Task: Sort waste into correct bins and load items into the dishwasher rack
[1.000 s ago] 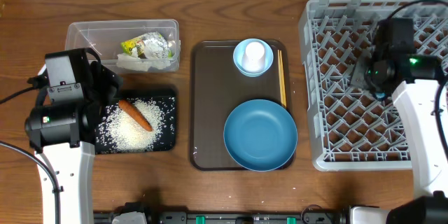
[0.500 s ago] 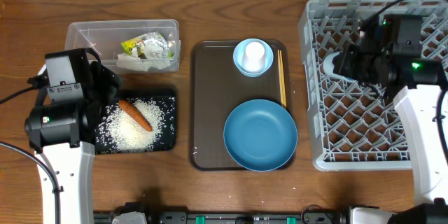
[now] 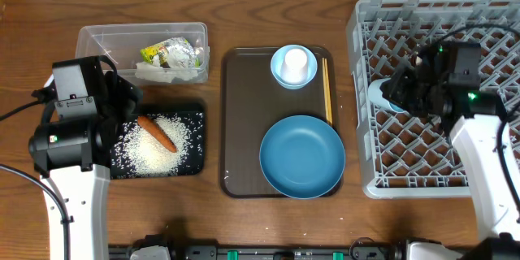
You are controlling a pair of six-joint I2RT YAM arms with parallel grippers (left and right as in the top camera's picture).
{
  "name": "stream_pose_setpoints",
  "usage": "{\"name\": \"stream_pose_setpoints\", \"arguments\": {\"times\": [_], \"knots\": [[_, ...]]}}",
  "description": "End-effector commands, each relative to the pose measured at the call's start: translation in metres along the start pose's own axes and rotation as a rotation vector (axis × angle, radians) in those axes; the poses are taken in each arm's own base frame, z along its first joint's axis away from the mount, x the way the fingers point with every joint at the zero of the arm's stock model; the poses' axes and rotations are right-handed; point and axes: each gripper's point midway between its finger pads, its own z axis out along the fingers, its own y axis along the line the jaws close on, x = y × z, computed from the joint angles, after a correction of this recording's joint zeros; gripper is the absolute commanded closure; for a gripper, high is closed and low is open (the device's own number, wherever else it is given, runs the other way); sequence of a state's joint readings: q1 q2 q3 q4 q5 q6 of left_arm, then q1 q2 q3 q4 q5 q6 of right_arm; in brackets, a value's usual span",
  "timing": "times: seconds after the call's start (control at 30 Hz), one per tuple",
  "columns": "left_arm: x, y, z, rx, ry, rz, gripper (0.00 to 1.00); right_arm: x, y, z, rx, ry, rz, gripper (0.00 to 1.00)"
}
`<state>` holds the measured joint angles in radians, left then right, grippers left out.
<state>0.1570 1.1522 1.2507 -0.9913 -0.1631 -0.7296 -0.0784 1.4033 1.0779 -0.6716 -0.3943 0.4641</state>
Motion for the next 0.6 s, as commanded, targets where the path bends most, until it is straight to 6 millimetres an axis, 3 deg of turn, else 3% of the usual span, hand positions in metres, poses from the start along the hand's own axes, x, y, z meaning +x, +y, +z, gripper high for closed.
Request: {"name": "stream_pose_setpoints", "arguments": {"times": [0.0, 0.17, 0.4, 0.57], "knots": [[-0.001, 0.002, 0.001, -0.008, 0.0, -0.006, 0.01, 0.001, -0.026, -0.004, 0.04, -0.014, 0.088, 0.99], [-0.001, 0.002, 0.001, -0.008, 0.0, -0.006, 0.01, -0.003, -0.036, -0.016, -0.013, -0.01, 0.118, 0.99], [-0.001, 0.002, 0.001, -0.008, 0.0, -0.006, 0.01, 0.016, -0.066, -0.007, -0.002, 0.03, 0.204, 0.99], [-0.001, 0.002, 0.001, -0.008, 0.0, -0.006, 0.01, 0.023, -0.053, 0.004, -0.195, 0.028, 0.17, 0.99]]}}
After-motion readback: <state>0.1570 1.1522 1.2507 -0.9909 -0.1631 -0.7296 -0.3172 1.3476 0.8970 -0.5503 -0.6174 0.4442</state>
